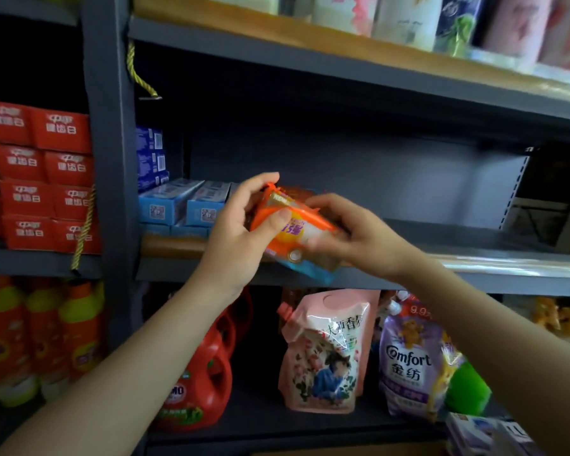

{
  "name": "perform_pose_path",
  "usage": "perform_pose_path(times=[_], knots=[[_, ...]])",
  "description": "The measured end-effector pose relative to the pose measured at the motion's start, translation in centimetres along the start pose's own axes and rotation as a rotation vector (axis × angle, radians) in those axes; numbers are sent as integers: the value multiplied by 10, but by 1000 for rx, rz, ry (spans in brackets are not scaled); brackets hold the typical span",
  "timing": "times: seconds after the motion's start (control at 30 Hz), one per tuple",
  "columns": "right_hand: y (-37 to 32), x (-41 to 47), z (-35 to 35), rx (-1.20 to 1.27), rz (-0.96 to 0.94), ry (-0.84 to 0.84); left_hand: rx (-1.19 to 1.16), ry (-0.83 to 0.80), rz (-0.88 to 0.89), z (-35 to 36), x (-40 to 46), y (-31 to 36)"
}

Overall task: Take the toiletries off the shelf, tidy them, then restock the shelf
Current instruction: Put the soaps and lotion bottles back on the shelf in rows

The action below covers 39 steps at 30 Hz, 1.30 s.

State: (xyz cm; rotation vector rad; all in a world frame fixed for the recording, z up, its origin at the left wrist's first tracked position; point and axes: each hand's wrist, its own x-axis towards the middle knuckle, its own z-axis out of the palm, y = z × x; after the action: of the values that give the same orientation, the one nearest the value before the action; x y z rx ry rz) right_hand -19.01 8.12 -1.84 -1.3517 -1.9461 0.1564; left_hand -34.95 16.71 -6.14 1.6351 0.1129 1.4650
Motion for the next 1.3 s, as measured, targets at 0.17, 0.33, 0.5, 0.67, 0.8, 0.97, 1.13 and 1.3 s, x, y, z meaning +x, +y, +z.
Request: perform_pose_path(times=[0.17, 0.33, 0.5, 0.67, 0.8, 0.97, 1.13, 1.3], knots=[[5, 7, -25, -339, 13, 171, 661, -105, 170, 8, 8, -5], [41, 14, -42, -515, 113, 210, 1349, -390, 212, -6, -1, -23], [50, 34, -39, -519, 119, 179, 1327, -398, 202, -6, -2, -21], [59, 39, -26, -591, 184, 24, 1306, -400, 214, -11, -4, -20], [69, 32, -15, -676, 281, 86, 1367, -431, 235, -13, -6, -25], [68, 28, -8, -812, 275, 72, 1420, -412, 295, -12, -11, -31], [59, 26, -8, -665, 321, -6, 1412, -455, 276, -14, -11, -29], [57, -29, -4, -787, 56, 333, 1305, -379, 511, -1, -32, -27]])
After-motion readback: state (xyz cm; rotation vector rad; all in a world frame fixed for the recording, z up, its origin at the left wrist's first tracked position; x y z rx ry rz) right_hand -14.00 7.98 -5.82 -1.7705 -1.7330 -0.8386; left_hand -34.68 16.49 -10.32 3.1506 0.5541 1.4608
